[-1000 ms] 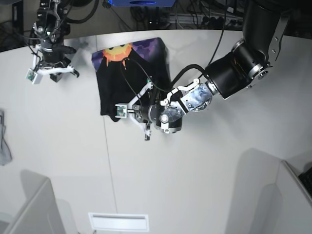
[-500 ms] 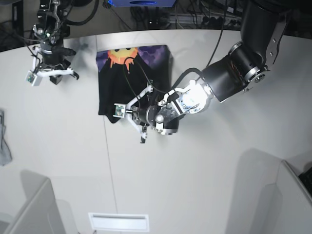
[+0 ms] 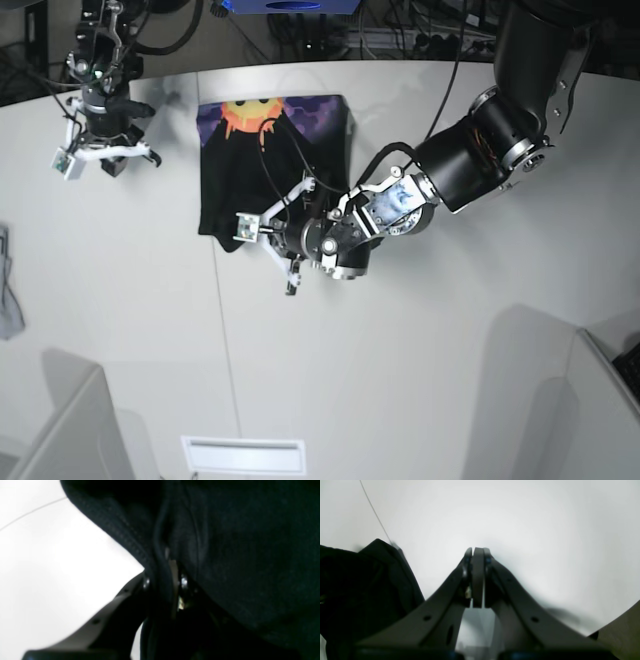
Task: Fold the T-shirt properly
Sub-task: 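Lay the flipped bundle down and open the left gripper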
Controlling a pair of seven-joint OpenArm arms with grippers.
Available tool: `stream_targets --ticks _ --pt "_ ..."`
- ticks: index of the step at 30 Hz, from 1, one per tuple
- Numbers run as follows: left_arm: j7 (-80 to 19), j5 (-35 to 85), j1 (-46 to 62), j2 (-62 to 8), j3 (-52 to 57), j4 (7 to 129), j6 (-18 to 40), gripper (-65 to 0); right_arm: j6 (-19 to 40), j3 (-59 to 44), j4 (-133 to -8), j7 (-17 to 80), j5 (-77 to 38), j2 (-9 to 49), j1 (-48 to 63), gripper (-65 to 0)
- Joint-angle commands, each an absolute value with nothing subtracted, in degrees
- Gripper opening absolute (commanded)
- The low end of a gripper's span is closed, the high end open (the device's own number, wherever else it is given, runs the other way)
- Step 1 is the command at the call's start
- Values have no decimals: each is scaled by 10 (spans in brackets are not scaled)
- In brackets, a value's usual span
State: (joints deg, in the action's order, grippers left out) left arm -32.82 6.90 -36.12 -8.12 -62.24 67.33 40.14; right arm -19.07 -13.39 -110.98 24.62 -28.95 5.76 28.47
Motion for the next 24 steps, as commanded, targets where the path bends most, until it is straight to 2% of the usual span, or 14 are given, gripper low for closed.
stream_targets --ticks 1,8,9,13,17,20,24 --pt "-327 67 -379 -79 -616 682 400 -650 -189 -136 -1119 233 -286 62 284 -650" --pt "-327 69 -398 -76 -616 681 400 -650 -189 -133 -1119 233 -286 62 284 -650" --pt "-327 69 -398 -73 -615 681 400 -632 -189 -133 -1119 233 -286 62 284 -650" --pt "-327 68 -399 -58 -615 679 400 -397 -189 -132 -1119 233 -286 62 284 -650" --pt "-327 68 -400 -44 -614 679 400 -209 -189 -132 -1119 233 -286 62 284 -650" --pt "-328 68 -410 -35 -589 683 400 -145 -189 -132 -1119 233 -286 62 286 -650" --pt "-350 68 -415 -33 -516 706 400 -138 -189 -132 -1119 233 -285 62 288 -650"
